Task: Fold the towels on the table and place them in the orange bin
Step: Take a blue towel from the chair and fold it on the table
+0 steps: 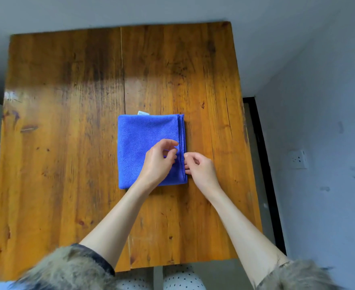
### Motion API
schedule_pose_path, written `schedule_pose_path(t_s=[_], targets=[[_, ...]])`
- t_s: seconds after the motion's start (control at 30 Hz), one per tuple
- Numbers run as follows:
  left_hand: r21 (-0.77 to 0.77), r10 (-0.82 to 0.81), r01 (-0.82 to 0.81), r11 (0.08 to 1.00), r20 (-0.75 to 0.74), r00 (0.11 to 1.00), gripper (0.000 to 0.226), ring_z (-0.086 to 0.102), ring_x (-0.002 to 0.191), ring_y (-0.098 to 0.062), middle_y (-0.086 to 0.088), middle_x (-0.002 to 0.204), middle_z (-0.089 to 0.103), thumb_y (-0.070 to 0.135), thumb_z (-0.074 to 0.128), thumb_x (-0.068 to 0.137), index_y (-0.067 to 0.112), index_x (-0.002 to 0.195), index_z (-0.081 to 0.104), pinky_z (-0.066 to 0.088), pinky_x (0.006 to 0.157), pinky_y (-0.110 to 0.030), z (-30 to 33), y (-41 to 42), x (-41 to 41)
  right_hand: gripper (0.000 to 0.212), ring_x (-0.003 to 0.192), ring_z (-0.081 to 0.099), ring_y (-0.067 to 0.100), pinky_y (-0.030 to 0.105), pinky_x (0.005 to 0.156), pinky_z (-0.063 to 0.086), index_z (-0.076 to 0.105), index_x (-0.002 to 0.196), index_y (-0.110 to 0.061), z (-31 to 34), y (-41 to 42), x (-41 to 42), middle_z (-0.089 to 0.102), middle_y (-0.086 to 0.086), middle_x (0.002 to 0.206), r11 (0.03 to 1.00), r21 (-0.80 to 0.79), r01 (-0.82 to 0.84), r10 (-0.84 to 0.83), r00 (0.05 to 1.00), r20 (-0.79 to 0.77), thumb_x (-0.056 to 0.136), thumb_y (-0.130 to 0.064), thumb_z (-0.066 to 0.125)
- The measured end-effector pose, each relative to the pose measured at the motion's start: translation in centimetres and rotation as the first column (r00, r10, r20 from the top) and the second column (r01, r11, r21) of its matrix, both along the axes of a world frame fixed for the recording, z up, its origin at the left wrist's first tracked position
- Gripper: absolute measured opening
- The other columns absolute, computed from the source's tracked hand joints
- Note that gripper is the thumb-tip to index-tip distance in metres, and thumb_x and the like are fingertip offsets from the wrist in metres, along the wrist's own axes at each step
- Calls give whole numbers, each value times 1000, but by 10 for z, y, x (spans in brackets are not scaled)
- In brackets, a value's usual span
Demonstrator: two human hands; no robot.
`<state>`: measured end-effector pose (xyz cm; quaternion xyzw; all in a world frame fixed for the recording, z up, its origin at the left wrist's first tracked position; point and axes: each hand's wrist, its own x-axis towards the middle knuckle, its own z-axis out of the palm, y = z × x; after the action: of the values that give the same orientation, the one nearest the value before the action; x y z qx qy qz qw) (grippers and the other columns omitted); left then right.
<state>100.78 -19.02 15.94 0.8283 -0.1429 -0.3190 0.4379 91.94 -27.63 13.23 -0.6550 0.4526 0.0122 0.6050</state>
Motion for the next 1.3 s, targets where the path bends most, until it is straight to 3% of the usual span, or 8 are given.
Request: schedule_pose_path(t_s=[0.07,0.2,0.3,0.43,0.63,0.9,1.13,1.3], targets=[[-29,-18,25,999,233,972,21,59,85,-13,-2,96,63,1,46,91,13,97,63,48,82,-30,1,18,0,17,82,65,20,37,81,54,66,93,-16,1,1,5,65,-4,81,999,-36,5,-6,1000,-19,91,-31,58],[211,-187,52,976,694,695,31,46,120,-29,-13,122,57,5,43,87,6,114,59,34,99,-36,-16,67,13,29,79,60,18,31,72,47,64,96,-13,4,3,21,60,-6,75,978,-197,-70,53,995,-90,87,-41,60],[427,-354,80,901,615,704,50,19,141,-37,-16,150,30,29,35,94,9,139,38,18,111,-48,-32,83,24,36,82,55,23,33,67,41,58,98,-15,4,6,36,60,0,81,951,-277,-140,96,982,-165,86,-49,57],[639,-579,169,750,511,635,62,9,143,-37,-14,155,18,51,25,93,18,146,28,12,113,-54,-50,81,22,37,82,55,27,32,63,36,54,95,-15,0,7,45,64,6,87,929,-334,-159,96,976,-196,87,-51,54],[666,-617,140,733,565,547,65,10,144,-33,-11,155,18,59,28,90,27,146,26,0,112,-55,-50,78,27,30,62,43,20,33,61,33,50,73,-9,-6,0,46,46,-1,61,967,-236,-98,73,991,-113,91,-33,53],[624,-617,199,756,576,536,66,15,143,-33,-9,155,21,62,28,88,30,145,28,4,112,-59,-48,58,36,27,70,49,18,35,65,38,56,68,-5,-7,-10,43,55,5,72,987,139,75,-75,997,0,86,-25,57],[603,-640,254,756,599,481,77,8,144,-31,-8,156,17,73,32,80,31,145,30,0,112,-61,-47,53,42,33,84,55,29,33,67,36,50,92,-19,5,-15,64,64,6,86,920,-334,-204,142,969,-201,93,-50,41],[611,-665,285,739,590,459,85,8,144,-31,-8,156,17,80,33,75,32,146,26,0,109,-65,-49,52,39,30,95,55,40,39,72,37,44,107,-12,3,-25,74,63,20,102,836,-444,-323,215,937,-277,100,-37,30]])
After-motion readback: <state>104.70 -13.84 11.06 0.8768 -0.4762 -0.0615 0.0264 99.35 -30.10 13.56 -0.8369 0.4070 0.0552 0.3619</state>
